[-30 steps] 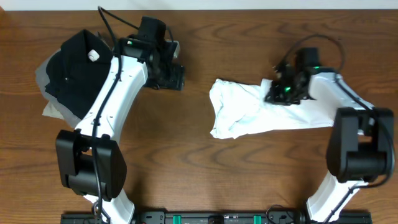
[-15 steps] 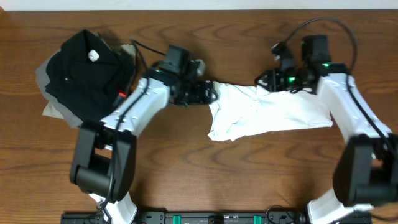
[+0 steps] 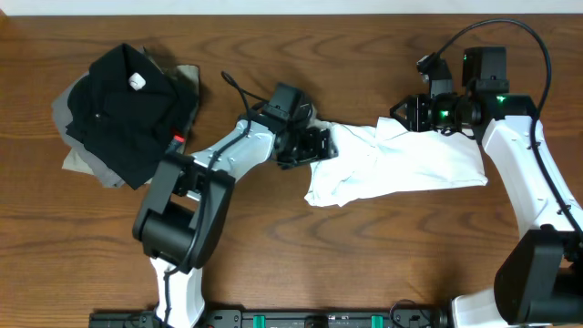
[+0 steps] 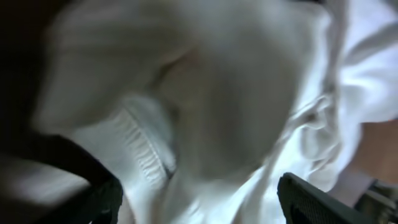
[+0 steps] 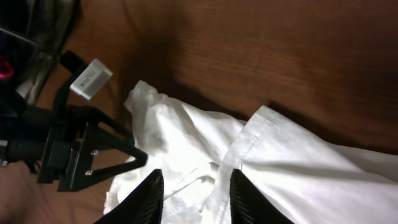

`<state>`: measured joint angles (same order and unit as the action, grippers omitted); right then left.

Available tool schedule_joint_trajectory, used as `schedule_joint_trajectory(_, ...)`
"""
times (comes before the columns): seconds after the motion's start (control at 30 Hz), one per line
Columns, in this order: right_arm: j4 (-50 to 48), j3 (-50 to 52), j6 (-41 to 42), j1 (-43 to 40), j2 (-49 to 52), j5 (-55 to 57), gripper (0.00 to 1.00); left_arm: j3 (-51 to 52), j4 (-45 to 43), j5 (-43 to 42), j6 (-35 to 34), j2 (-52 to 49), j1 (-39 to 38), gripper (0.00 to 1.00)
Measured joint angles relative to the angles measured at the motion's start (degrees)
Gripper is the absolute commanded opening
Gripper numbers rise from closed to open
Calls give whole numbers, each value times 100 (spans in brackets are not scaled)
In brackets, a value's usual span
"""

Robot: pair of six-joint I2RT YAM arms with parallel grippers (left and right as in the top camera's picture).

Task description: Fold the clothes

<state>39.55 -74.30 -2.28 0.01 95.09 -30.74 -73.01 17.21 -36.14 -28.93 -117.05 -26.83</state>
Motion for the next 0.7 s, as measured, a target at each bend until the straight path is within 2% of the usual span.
schedule_joint_trajectory(0.07,2,0,-7,0,0,61,33,-17,-199,-168,-127,-87,-87,65)
schedule_joint_trajectory(0.1,7,0,-4,0,0,85,32,-24,-229,-216,-162,-131,-151,54)
schedule_joint_trajectory(0.13,7,0,-7,0,0,111,33,-31,-232,-264,-175,-177,-216,36)
schedule_joint_trajectory(0.2,7,0,-7,0,0,151,32,-20,-197,-289,-227,-256,-323,9)
schedule_joint_trajectory(0.23,7,0,-7,0,0,175,32,-15,-179,-295,-238,-295,-356,6)
schedule_joint_trajectory(0.43,7,0,-7,0,0,227,31,-11,55,-444,-254,-356,-254,6)
schedule_joint_trajectory(0.6,7,0,-9,-7,0,229,31,-33,1279,-387,144,-111,354,6)
schedule_joint_trajectory(0.7,2,0,-9,-7,0,229,31,-339,2435,-61,713,219,990,6)
